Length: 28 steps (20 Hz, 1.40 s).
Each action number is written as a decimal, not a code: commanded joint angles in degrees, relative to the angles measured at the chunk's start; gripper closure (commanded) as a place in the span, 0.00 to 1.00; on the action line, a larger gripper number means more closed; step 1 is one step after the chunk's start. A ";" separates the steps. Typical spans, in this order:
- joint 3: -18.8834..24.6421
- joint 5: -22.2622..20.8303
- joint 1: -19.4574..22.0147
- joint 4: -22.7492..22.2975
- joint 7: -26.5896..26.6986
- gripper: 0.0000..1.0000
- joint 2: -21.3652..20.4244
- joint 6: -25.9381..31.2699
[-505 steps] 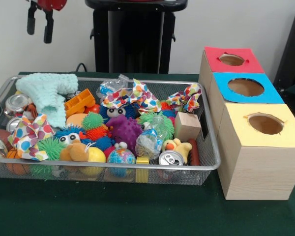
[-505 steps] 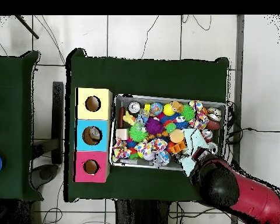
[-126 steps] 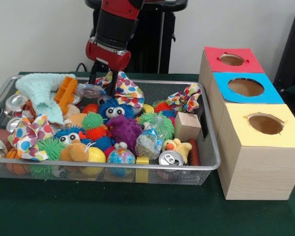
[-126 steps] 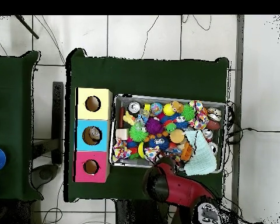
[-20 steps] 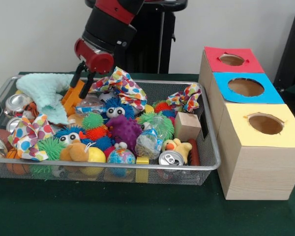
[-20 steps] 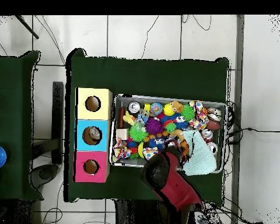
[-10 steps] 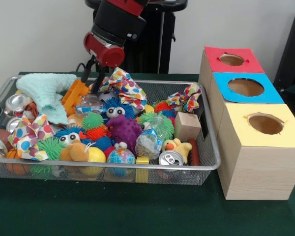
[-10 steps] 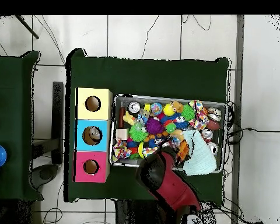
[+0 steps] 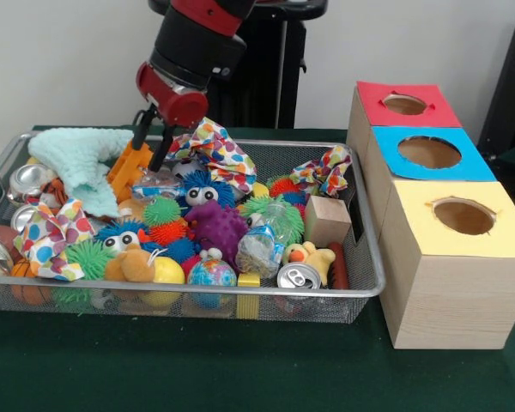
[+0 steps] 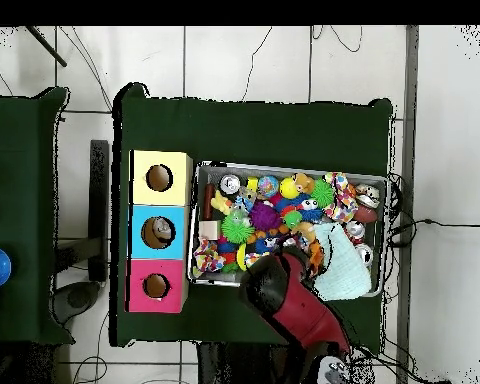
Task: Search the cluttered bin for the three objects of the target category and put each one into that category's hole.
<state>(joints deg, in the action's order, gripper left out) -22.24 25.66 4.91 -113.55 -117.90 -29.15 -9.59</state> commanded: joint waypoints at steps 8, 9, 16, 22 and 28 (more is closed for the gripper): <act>3.58 3.68 1.62 11.99 -8.29 0.00 5.57 4.83; 3.47 3.78 1.58 12.09 -8.29 0.00 5.29 5.51; 2.83 5.45 -0.02 12.64 -8.67 0.00 5.40 7.72; 3.78 6.16 0.12 12.01 -9.52 0.00 4.84 8.32; 4.02 7.06 -0.24 11.79 -10.10 0.00 5.45 8.13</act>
<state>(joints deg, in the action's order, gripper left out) -22.28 29.63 4.73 -105.46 -117.90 -25.10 -7.57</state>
